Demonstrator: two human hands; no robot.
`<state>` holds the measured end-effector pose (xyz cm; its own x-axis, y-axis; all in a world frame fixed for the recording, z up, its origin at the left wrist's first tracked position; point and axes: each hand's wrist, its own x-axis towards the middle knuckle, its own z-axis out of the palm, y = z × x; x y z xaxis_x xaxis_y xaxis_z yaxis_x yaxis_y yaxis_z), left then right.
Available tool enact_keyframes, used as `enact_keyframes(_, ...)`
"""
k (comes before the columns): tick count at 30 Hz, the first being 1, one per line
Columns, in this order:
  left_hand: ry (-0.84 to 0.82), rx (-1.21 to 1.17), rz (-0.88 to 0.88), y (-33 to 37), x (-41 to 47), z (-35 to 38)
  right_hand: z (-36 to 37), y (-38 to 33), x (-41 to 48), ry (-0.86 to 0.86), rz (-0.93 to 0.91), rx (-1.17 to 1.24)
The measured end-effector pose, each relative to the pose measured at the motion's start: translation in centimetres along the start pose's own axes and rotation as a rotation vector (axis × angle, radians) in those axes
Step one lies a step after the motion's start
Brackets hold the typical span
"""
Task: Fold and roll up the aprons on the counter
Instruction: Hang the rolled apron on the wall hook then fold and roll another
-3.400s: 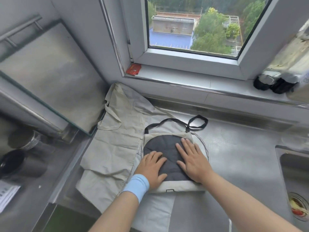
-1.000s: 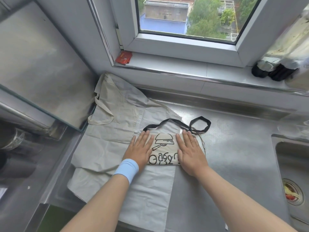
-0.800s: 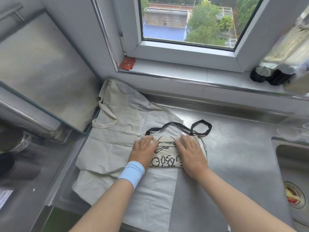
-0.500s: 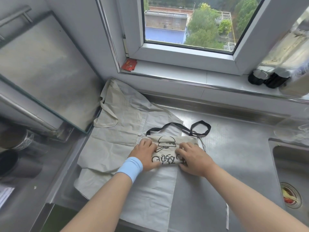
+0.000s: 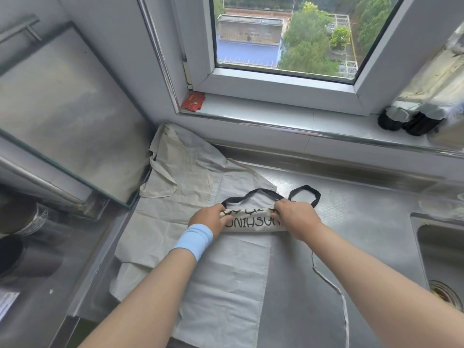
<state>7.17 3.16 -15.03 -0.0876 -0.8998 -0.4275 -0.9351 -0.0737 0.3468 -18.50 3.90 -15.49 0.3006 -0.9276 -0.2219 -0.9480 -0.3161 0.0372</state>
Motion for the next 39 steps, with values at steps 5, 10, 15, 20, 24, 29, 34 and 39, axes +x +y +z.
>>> enact_keyframes(5, 0.252, 0.458, 0.121, 2.4, 0.7, 0.6, 1.0, 0.3, 1.1, 0.074, -0.047, -0.081)
enact_keyframes(10, 0.233, 0.446, 0.528, 4.9, 0.9, 3.8, 2.0, -1.3, 1.4, 0.288, -0.056, -0.108)
enact_keyframes(15, 0.135, 0.339, 0.567, 3.3, 1.2, 5.8, 4.3, -2.4, 0.2, 0.105, -0.003, 0.142)
enact_keyframes(20, 0.098, 0.442, 0.508, -0.2, 0.4, 5.6, 5.3, -1.0, -0.8, -0.027, 0.068, 0.230)
enact_keyframes(24, 0.008, 0.423, 0.488, -0.2, 0.2, 4.8, 4.8, -1.0, -0.6, -0.039, 0.062, 0.287)
enact_keyframes(29, 0.119, 0.457, 0.454, 0.8, -0.1, 4.0, 3.9, -1.3, -0.7, 0.119, 0.024, 0.179)
enact_keyframes(34, 0.070, 0.524, 0.414, 2.0, -0.5, 3.2, 2.7, -2.1, -1.4, 0.209, -0.184, 0.203)
enact_keyframes(39, 0.072, 0.358, 0.353, 1.2, -0.7, 2.3, 2.6, -0.7, -2.1, 0.116, -0.136, 0.128)
